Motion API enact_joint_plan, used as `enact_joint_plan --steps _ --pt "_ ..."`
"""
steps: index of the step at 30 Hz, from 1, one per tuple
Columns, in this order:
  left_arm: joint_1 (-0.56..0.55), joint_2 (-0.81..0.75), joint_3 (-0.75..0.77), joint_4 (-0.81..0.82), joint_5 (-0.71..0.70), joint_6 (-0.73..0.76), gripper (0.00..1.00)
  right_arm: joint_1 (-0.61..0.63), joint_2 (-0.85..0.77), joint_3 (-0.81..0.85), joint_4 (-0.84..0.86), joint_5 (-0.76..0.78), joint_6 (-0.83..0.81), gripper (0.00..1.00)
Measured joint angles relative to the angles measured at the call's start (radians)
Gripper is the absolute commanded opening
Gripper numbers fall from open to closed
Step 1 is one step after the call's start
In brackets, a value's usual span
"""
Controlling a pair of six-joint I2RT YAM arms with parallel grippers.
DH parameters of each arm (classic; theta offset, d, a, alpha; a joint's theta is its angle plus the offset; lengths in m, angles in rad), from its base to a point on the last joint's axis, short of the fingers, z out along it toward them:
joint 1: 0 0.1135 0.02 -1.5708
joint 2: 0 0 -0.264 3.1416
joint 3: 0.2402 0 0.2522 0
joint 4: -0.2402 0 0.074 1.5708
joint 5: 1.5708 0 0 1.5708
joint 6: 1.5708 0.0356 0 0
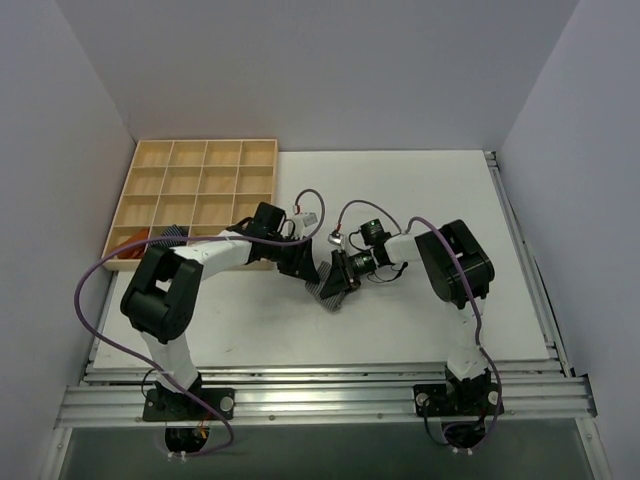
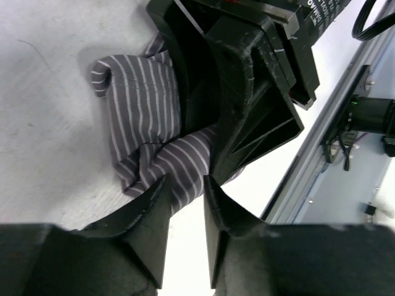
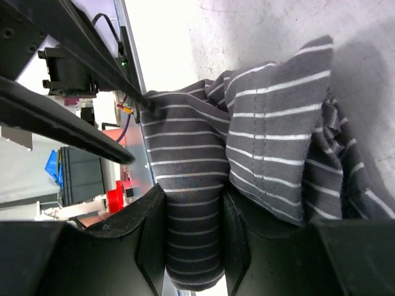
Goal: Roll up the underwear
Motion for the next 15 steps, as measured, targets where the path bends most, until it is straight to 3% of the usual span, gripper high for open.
enact_joint_plan --steps 5,6,7,9,10,12,14,15 --pt "0.013 -0.037 0.027 -0.108 -0.045 0.075 0.47 -0.004 0.000 -0.018 0.018 -0.027 -0.020 0.32" --pt "0.015 -0.052 0.029 -0.136 -0.063 0.093 0.44 -0.004 0.000 -0.022 0.015 -0.032 -0.029 0.32" --pt "0.016 -0.072 0.031 -0.167 -0.090 0.108 0.34 -0.005 0.000 -0.024 0.013 -0.037 -0.037 0.32" --pt "0.014 -0.128 0.031 -0.229 -0.166 0.121 0.32 -0.005 0.000 -0.030 0.010 -0.045 -0.050 0.31" --pt "0.009 -0.168 0.029 -0.250 -0.222 0.122 0.39 -0.005 0.000 -0.032 0.007 -0.048 -0.055 0.31" --pt "-0.001 -0.298 -0.001 -0.234 -0.303 0.108 0.77 -0.005 0.000 -0.034 -0.001 -0.056 -0.075 0.31" --pt "0.000 -0.432 -0.058 -0.149 -0.313 0.056 1.00 -0.005 0.000 -0.035 -0.018 -0.062 -0.091 0.31" --pt "0.008 -0.482 -0.087 -0.100 -0.293 0.023 0.94 -0.004 0.000 -0.036 -0.026 -0.064 -0.098 0.31"
